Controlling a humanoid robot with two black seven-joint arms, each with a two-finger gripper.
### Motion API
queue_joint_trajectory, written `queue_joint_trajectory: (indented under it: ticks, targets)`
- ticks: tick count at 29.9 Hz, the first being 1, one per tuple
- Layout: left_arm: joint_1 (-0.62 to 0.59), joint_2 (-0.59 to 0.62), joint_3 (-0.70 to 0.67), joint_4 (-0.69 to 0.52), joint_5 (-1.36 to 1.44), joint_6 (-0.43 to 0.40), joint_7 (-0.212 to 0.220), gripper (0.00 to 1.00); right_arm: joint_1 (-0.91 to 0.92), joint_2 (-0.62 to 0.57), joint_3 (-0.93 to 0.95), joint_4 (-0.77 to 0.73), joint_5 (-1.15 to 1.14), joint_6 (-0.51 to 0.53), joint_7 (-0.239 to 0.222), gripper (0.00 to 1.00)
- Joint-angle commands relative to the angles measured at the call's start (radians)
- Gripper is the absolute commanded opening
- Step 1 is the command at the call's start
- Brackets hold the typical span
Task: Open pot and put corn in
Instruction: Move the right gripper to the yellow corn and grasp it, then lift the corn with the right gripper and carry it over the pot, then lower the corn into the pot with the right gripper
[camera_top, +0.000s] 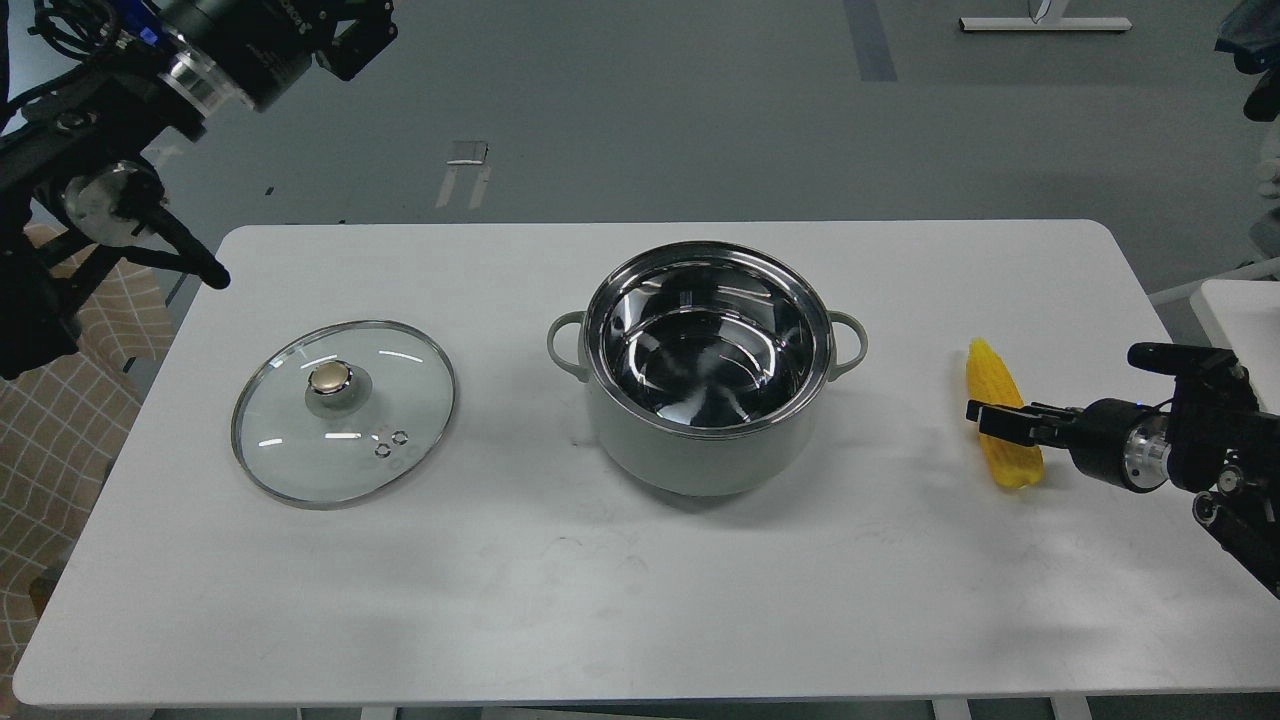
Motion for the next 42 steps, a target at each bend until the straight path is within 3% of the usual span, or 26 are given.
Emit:
queue_joint_trajectory:
  ticks: [1, 9, 16, 20, 24, 33, 42]
  targets:
    - [0.000, 0.002, -0.001, 0.000, 0.000, -0.001, 0.000, 0.91, -0.001, 0.033, 0.000, -0.005, 0.000, 0.001, -0.002, 0.21]
    - [0.000, 0.001, -0.003, 0.000, 0.000, 0.000, 0.000, 0.91, 0.019, 0.004, 0.000, 0.008, 0.000, 0.005, -0.002, 0.02]
    - [0.000, 0.002, -0.009, 0.000, -0.001, -0.001, 0.000, 0.91, 0.162, -0.098, 0.002, 0.128, 0.005, 0.008, -0.019, 0.02]
    - [0.002, 0.002, -0.013, 0.000, 0.000, 0.000, 0.000, 0.91, 0.298, -0.099, -0.003, 0.143, 0.009, 0.021, -0.020, 0.03]
    - [0.002, 0.001, -0.013, 0.000, -0.001, 0.003, 0.000, 0.91, 0.403, -0.028, -0.035, 0.171, 0.003, 0.077, -0.029, 0.03]
    - [0.002, 0.001, -0.013, 0.000, -0.001, 0.003, 0.000, 0.91, 0.546, 0.161, -0.244, 0.208, 0.003, 0.084, -0.033, 0.04]
    - [0.002, -0.004, -0.013, 0.000, -0.001, 0.005, 0.000, 0.91, 0.557, 0.173, -0.374, 0.329, 0.002, 0.130, -0.034, 0.06]
